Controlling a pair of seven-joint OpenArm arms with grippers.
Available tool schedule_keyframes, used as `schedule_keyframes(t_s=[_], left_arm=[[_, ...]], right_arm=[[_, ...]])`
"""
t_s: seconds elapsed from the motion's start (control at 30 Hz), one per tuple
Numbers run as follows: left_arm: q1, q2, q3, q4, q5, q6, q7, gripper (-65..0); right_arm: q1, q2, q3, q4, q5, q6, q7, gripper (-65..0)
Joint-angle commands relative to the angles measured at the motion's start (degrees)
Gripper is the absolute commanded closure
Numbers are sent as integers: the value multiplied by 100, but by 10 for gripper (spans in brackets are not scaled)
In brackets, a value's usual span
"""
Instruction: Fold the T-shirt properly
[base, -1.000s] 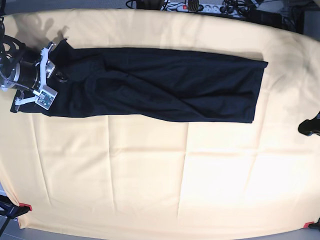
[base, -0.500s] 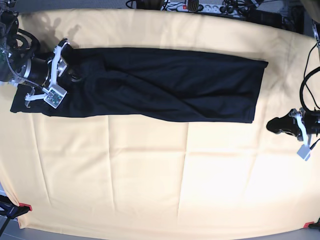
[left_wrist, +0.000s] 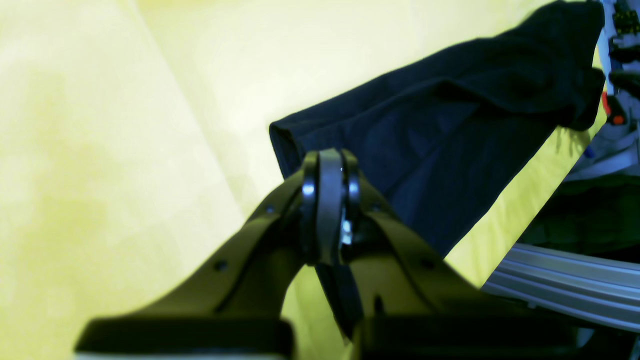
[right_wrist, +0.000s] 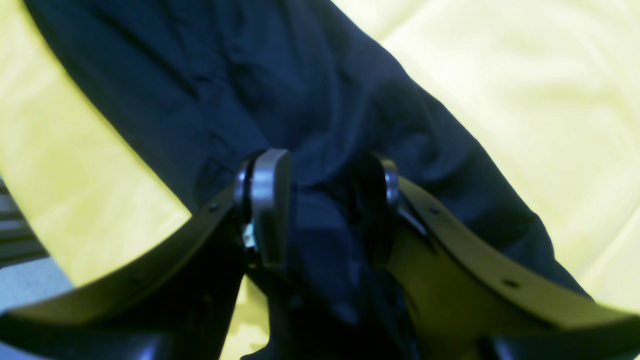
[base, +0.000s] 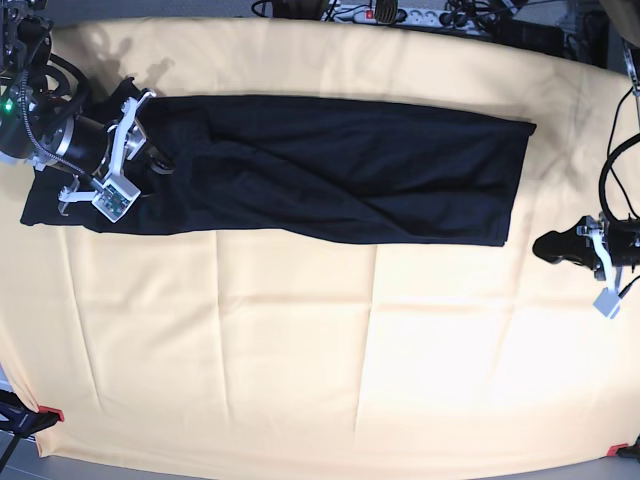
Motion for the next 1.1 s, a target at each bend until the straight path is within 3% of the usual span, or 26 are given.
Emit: schedule_keyframes(t_s=[0.0, 0.13, 0.3, 0.57, 0.93, 1.07], left_arm=[[-116, -149, -66, 79, -136, -33, -1, 0], [-101, -149, -66, 79, -136, 31, -1, 0], [-101, -164, -66, 79, -136, 507, -1, 0], [411, -160, -66, 79, -136, 511, -1, 0], [949, -101, -221, 79, -136, 481, -1, 0], [981, 103, -293, 79, -136, 439, -1, 0]], right_arm=[[48, 101, 70, 66, 48, -2, 118, -261], [46, 101, 68, 66, 48, -4, 116, -262], [46, 103, 68, 63, -15, -72, 114, -262], [48, 101, 70, 63, -142, -96, 118, -262], [46, -17, 70, 63, -1292, -1126, 291, -261], [46, -273, 70, 63, -1303, -1182, 310, -261]])
